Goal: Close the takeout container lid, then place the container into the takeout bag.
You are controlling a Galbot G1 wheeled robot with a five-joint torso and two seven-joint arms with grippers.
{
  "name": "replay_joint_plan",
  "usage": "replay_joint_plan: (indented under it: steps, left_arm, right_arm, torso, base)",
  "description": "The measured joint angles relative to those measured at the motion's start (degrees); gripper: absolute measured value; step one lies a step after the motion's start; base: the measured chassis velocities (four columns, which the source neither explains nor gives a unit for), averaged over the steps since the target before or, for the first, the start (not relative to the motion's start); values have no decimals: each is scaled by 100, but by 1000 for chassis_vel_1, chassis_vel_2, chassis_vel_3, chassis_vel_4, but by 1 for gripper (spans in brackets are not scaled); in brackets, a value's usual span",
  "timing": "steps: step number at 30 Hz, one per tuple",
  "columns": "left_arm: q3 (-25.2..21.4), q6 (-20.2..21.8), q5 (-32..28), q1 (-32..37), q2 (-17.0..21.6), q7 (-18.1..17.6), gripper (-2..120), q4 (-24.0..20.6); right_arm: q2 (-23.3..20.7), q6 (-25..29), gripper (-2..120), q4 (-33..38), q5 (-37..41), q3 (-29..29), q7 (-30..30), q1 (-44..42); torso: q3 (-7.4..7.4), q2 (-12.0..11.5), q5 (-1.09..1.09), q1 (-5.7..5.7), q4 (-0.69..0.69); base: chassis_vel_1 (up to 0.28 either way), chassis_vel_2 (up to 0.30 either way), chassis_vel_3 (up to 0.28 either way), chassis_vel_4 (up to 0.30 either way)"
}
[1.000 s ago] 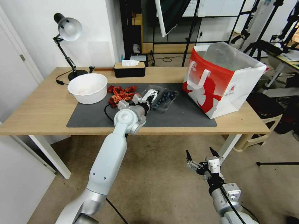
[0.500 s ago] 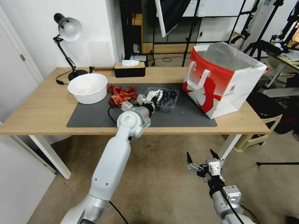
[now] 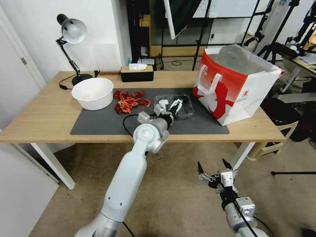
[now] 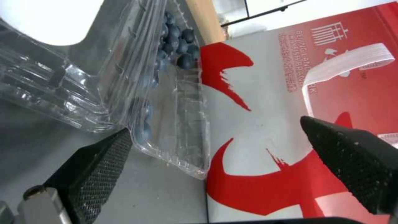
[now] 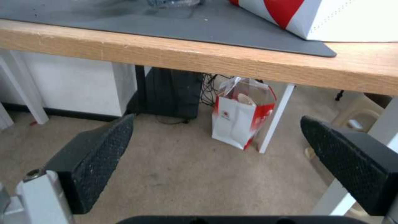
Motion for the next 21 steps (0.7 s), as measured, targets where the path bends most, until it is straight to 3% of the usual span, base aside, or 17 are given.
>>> replay_joint_plan:
  steps: [21]
  left_arm:
    - [25,-15,110,255,-8,-174,100,-172]
  right_arm:
    - [0,62,100,20,2,-42,6,-57]
  torso:
    - [0,0,0,0,0]
  base:
    - [0,0,0,0]
